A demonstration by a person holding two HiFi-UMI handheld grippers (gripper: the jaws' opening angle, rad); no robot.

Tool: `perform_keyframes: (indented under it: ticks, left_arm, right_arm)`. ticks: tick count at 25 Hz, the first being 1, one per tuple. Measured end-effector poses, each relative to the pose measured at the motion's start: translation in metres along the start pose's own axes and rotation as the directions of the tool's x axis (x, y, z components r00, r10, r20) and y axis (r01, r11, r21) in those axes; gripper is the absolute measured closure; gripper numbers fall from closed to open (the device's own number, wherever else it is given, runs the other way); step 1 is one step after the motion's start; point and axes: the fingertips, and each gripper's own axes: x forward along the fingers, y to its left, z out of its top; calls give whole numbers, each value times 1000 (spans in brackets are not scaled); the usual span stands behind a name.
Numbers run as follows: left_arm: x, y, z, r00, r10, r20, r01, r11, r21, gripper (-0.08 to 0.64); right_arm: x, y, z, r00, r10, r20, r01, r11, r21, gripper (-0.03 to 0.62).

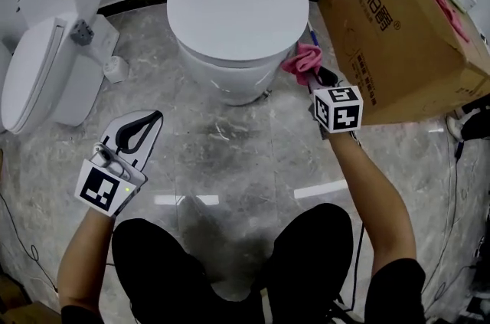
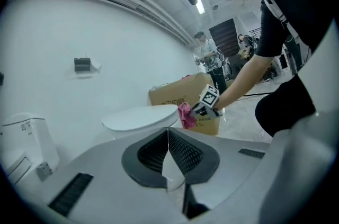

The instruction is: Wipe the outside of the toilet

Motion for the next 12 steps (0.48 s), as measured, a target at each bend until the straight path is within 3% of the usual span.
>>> perform_keyframes:
  ticks: [5, 12]
  left_arm:
    - [-13, 18, -10, 999, 32, 7, -32, 998, -46, 543]
    - [-26, 31, -23, 994, 76, 75, -68, 993, -97, 543]
  right_arm:
    - [-56, 64, 4, 989, 128, 73, -125, 991, -44, 515]
    - [-60, 189, 10, 948, 295, 115, -303, 952, 51, 515]
